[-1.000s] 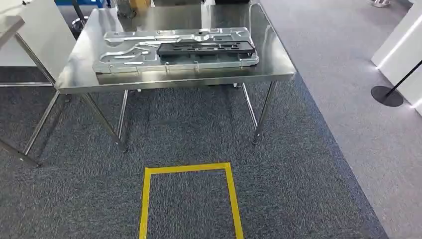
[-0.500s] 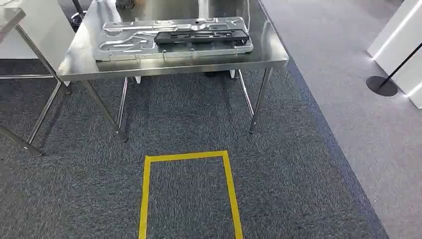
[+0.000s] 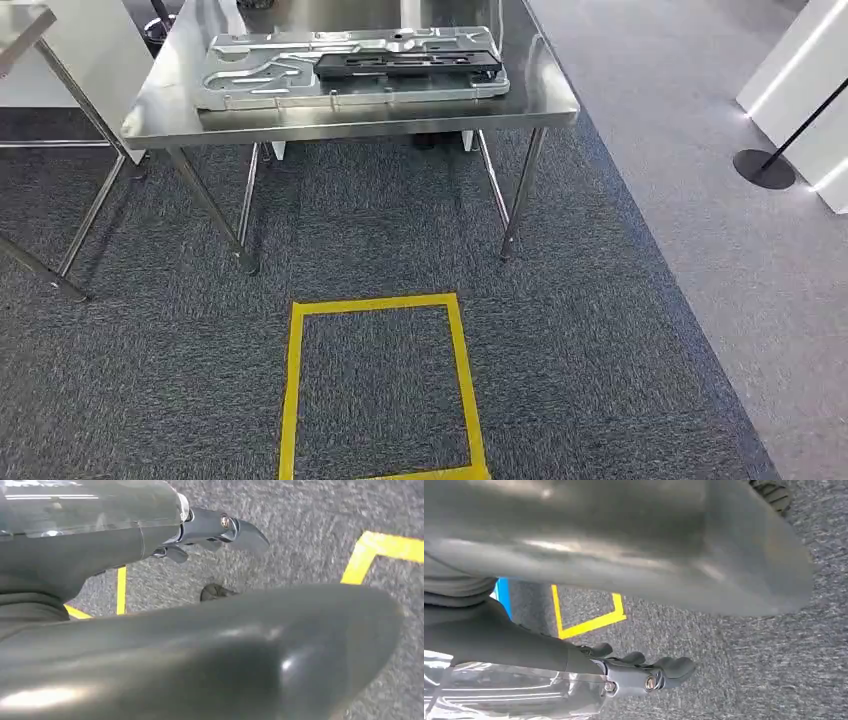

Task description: Take the parts from the cabinet and place them on the table.

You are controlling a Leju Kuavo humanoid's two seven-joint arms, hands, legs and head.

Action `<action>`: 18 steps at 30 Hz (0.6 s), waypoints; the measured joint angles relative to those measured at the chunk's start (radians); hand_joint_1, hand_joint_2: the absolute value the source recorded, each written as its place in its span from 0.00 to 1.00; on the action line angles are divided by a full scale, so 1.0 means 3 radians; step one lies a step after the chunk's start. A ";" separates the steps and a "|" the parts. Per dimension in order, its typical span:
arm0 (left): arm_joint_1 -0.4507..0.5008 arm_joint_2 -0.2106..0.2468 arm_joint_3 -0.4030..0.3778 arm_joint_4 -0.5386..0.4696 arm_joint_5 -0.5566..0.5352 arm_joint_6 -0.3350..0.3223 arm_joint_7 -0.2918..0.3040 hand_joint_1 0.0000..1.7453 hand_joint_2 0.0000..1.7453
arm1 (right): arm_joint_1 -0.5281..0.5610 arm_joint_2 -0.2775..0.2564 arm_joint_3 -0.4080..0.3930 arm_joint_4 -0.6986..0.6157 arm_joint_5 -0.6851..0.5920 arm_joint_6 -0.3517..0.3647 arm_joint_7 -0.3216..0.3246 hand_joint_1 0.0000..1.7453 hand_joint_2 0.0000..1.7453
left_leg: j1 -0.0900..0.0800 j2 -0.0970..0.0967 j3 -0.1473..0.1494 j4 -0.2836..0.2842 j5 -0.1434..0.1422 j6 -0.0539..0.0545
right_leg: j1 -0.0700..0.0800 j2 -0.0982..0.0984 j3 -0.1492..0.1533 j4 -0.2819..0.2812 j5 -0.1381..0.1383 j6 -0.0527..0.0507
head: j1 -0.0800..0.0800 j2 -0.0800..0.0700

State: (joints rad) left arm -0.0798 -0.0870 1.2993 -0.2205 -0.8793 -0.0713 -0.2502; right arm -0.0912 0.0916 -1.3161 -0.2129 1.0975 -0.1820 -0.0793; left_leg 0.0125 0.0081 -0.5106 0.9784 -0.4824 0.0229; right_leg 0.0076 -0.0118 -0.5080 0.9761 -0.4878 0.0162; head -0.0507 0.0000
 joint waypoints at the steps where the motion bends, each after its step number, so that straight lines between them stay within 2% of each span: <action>1: -0.0002 -0.0001 -0.0001 0.0000 0.0000 0.0000 0.0000 0.00 0.00 | 0.0004 0.0000 -0.0001 0.0000 -0.0001 -0.0001 -0.0001 0.00 0.00 | 0.0003 0.0003 0.0000 -0.0012 0.0019 0.0024 | -0.0018 0.0020 -0.0028 0.0067 -0.0066 0.0023 | 0.0001 0.0000; 2: -0.0005 -0.0001 -0.0001 0.0000 0.0000 0.0000 -0.0002 0.00 0.00 | 0.0005 0.0000 -0.0004 0.0000 -0.0005 0.0000 -0.0003 0.00 0.00 | 0.0003 0.0005 -0.0016 -0.0012 0.0027 0.0042 | -0.0026 0.0027 -0.0112 0.0245 -0.0188 0.0043 | 0.0000 0.0000; 3: -0.0007 0.0000 -0.0003 0.0000 0.0000 0.0000 -0.0003 0.00 0.00 | 0.0006 0.0000 -0.0006 0.0000 -0.0009 -0.0001 0.0006 0.00 0.00 | -0.0001 0.0006 -0.0031 -0.0011 0.0033 0.0050 | -0.0042 0.0030 -0.0257 0.0546 -0.0345 0.0063 | 0.0000 0.0000; 4: -0.0005 0.0000 -0.0003 0.0000 0.0000 -0.0001 -0.0003 0.00 0.00 | 0.0007 0.0001 -0.0009 0.0001 -0.0009 -0.0005 0.0020 0.00 1.00 | -0.0006 0.0009 -0.0045 -0.0009 0.0038 0.0054 | -0.0052 0.0030 -0.0390 0.0823 -0.0459 0.0078 | 0.0000 0.0000; 5: -0.0003 0.0001 -0.0003 0.0000 0.0000 -0.0003 -0.0003 0.00 0.00 | 0.0008 0.0002 -0.0010 0.0003 -0.0009 -0.0005 0.0040 0.00 1.00 | -0.0008 0.0010 -0.0058 -0.0003 0.0041 0.0051 | -0.0060 0.0030 -0.0488 0.1032 -0.0520 0.0091 | 0.0000 0.0000; 6: 0.0000 0.0001 -0.0004 0.0000 0.0000 -0.0005 -0.0003 0.00 0.00 | 0.0015 0.0002 -0.0010 0.0005 -0.0008 -0.0005 0.0055 0.00 1.00 | -0.0008 0.0009 -0.0066 0.0005 0.0043 0.0048 | -0.0070 0.0030 -0.0517 0.1091 -0.0492 0.0098 | 0.0000 0.0000; 7: 0.0000 0.0001 -0.0003 0.0000 0.0000 -0.0012 -0.0001 0.00 0.00 | 0.0017 0.0002 -0.0010 0.0005 -0.0008 -0.0006 0.0057 0.00 1.00 | -0.0007 0.0007 -0.0068 0.0014 0.0044 0.0047 | -0.0076 0.0030 -0.0458 0.0974 -0.0387 0.0102 | 0.0000 0.0000; 9: -0.0002 0.0000 -0.0004 0.0000 0.0001 -0.0014 -0.0001 0.00 0.00 | 0.0011 0.0001 -0.0010 0.0005 -0.0005 -0.0006 0.0058 0.00 1.00 | -0.0005 0.0005 -0.0065 0.0032 0.0039 0.0035 | -0.0080 0.0028 -0.0163 0.0386 -0.0076 0.0087 | 0.0000 0.0000; 10: -0.0003 -0.0003 -0.0004 0.0000 0.0008 -0.0018 -0.0003 0.00 0.00 | 0.0010 -0.0001 -0.0010 0.0005 0.0000 -0.0008 0.0058 0.00 1.00 | -0.0006 0.0006 -0.0066 0.0037 0.0036 0.0025 | -0.0078 0.0029 -0.0030 0.0119 0.0018 0.0068 | 0.0000 0.0000; 11: -0.0004 -0.0003 -0.0004 0.0000 0.0010 -0.0022 -0.0003 0.00 0.00 | 0.0002 -0.0001 -0.0010 0.0005 0.0003 -0.0013 0.0060 0.00 1.00 | -0.0038 0.0006 -0.0078 0.0060 0.0026 0.0001 | -0.0060 0.0028 0.0003 0.0013 -0.0026 0.0048 | 0.0000 0.0000; 12: -0.0008 0.0003 -0.0004 0.0000 0.0010 -0.0022 -0.0005 0.00 0.00 | -0.0003 0.0002 -0.0010 0.0006 0.0004 -0.0019 0.0075 0.00 1.00 | -0.0055 0.0004 -0.0093 0.0063 0.0018 0.0028 | -0.0083 0.0032 -0.0013 0.0009 -0.0004 0.0045 | 0.0000 0.0000; 13: -0.0008 0.0004 -0.0004 0.0000 0.0010 -0.0023 -0.0008 0.00 0.00 | -0.0002 0.0004 -0.0010 0.0009 0.0006 -0.0027 0.0100 0.00 1.00 | -0.0043 0.0007 -0.0097 0.0063 0.0023 0.0005 | -0.0071 0.0035 -0.0018 0.0007 0.0000 0.0031 | 0.0000 0.0000; 14: -0.0007 0.0004 -0.0004 0.0000 0.0011 -0.0024 -0.0009 0.00 0.00 | 0.0003 0.0004 -0.0010 0.0009 0.0010 -0.0041 0.0123 0.00 0.00 | -0.0039 0.0006 -0.0098 0.0061 0.0034 -0.0011 | -0.0061 0.0033 -0.0020 0.0009 -0.0003 0.0026 | 0.0000 0.0000; 15: -0.0005 0.0004 -0.0003 0.0000 0.0017 -0.0026 -0.0009 0.00 0.00 | 0.0009 0.0004 -0.0010 0.0010 0.0010 -0.0055 0.0125 0.00 0.00 | -0.0032 0.0005 -0.0098 0.0057 0.0039 -0.0019 | -0.0055 0.0032 -0.0021 0.0011 0.0000 0.0015 | 0.0000 0.0000; 16: -0.0004 0.0004 -0.0003 0.0000 0.0028 -0.0026 -0.0009 0.00 1.00 | 0.0008 0.0004 -0.0010 0.0009 0.0010 -0.0056 0.0125 0.00 0.00 | -0.0029 0.0005 -0.0095 0.0053 0.0044 -0.0028 | -0.0051 0.0031 -0.0026 0.0013 0.0002 0.0008 | 0.0000 0.0000; 18: -0.0005 0.0004 -0.0003 0.0000 0.0046 -0.0023 -0.0004 0.00 1.00 | 0.0006 0.0004 -0.0010 0.0009 0.0010 -0.0061 0.0116 0.00 0.00 | -0.0021 0.0005 -0.0101 0.0052 0.0051 -0.0039 | -0.0042 0.0032 -0.0036 0.0020 0.0006 -0.0007 | 0.0000 0.0000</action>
State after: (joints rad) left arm -0.0813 -0.0858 1.2985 -0.2205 -0.8656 -0.0782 -0.2514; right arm -0.0894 0.0927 -1.3191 -0.2102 1.1006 -0.2003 -0.0446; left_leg 0.0061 0.0096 -0.5409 0.9940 -0.4671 0.0112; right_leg -0.0051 -0.0022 -0.5188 0.9820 -0.4860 0.0141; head -0.0507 0.0000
